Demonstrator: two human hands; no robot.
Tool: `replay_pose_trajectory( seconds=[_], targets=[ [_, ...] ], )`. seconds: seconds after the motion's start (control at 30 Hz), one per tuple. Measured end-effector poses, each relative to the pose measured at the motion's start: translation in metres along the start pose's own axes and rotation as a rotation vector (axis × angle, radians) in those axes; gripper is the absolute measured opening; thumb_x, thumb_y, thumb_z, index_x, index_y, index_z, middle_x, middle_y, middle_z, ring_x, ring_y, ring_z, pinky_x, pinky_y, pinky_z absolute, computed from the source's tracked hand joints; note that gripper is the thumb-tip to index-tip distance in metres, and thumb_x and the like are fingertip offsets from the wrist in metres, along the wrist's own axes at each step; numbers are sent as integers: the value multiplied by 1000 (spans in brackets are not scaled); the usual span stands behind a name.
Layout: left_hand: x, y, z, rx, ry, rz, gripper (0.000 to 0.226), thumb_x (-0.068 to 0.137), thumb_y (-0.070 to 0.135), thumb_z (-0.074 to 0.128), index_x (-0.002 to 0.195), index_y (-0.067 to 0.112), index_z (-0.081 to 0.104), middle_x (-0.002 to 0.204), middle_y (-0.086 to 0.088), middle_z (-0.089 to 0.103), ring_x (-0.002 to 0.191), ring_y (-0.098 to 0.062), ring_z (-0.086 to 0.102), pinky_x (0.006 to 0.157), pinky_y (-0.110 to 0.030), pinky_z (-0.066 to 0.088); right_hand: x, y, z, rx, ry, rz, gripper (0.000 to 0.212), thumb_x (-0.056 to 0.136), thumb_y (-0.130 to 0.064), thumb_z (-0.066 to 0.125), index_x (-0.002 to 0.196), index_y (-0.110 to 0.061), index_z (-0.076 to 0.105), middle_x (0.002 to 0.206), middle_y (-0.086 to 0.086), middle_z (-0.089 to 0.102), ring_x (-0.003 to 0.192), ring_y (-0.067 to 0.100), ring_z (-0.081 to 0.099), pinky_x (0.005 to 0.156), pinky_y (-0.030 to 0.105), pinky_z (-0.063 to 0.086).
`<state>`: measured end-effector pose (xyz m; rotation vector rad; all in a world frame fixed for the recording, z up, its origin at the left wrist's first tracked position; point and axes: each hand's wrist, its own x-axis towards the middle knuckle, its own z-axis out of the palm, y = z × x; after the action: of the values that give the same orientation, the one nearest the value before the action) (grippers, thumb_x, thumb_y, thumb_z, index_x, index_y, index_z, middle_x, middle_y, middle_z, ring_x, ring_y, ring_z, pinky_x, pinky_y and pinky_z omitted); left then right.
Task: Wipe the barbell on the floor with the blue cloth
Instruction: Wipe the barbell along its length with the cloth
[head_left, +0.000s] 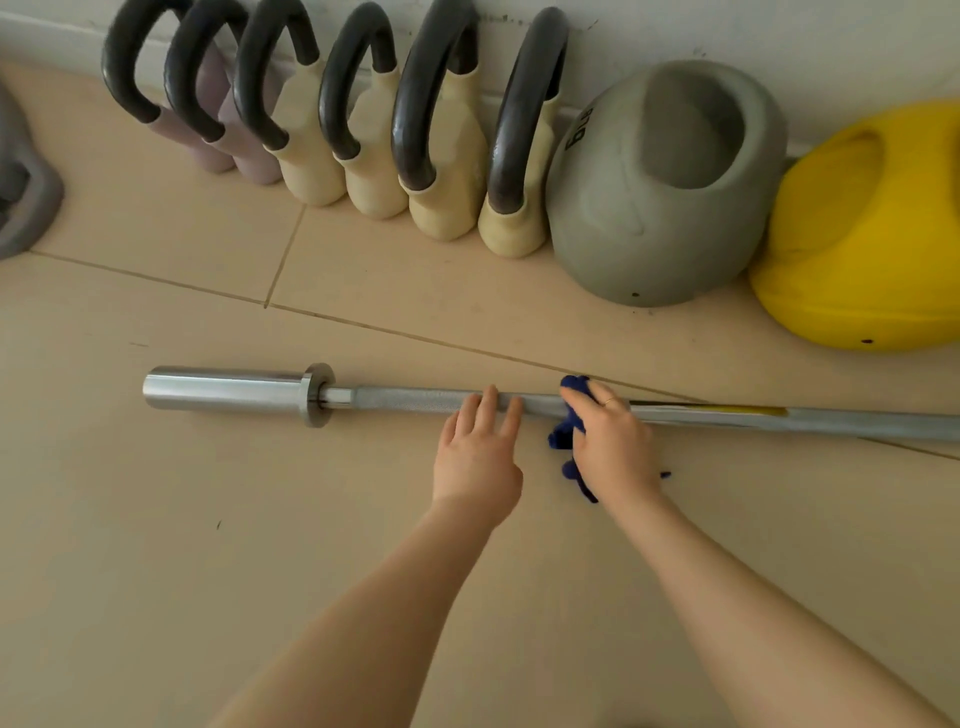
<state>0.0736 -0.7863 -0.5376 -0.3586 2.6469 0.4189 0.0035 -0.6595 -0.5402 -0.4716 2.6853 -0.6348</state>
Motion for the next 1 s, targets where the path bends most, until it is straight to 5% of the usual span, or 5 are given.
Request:
replay_pose_trajectory(
  seconds=[0.17, 0.33, 0.6, 0.83, 1.0],
  targets=[
    [-1, -18, 1, 117, -71, 52, 82, 89, 12, 44, 149, 28, -10, 158, -2, -12, 146, -20, -8, 120, -37, -2, 11, 21, -2, -169, 159, 164, 37, 82, -4, 53, 115, -20, 59, 119, 8, 59, 83, 39, 62, 62, 38, 48],
    [-1, -14, 0, 78, -65, 41, 78, 91, 17, 46, 150, 28, -5, 159, -1, -10, 146, -18, -6, 118, -33, -1, 4, -27, 31, -101, 59, -45, 33, 73, -2, 67, 103, -14, 68, 107, 12, 67, 60, 36, 65, 47, 33, 48],
    [-12, -50, -21, -96, 156, -71, 67, 92, 16, 47, 150, 18, 13, 158, -1, 10, 143, -21, 18, 116, -32, 14, 14, 19, -1, -160, 121, 138, 38, 85, -7, 52, 120, -20, 57, 123, 11, 56, 92, 39, 61, 70, 41, 49],
    [-16, -111, -28, 151, 227, -231, 74, 88, 1, 44, 150, 9, 5, 157, -12, -14, 146, -27, -6, 119, -36, 1, 8, -50, 41, -63, -74, -191, 42, 87, -4, 44, 123, -22, 57, 130, 7, 54, 95, 37, 62, 73, 38, 49],
    [-19, -144, -28, 245, 189, -178, 70, 90, -6, 40, 148, 0, 1, 158, -16, -4, 146, -27, 1, 119, -34, 7, 20, -12, 4, -124, 19, 161, 28, 85, -8, 45, 103, -21, 62, 118, 5, 58, 83, 35, 63, 66, 34, 47]
  ],
)
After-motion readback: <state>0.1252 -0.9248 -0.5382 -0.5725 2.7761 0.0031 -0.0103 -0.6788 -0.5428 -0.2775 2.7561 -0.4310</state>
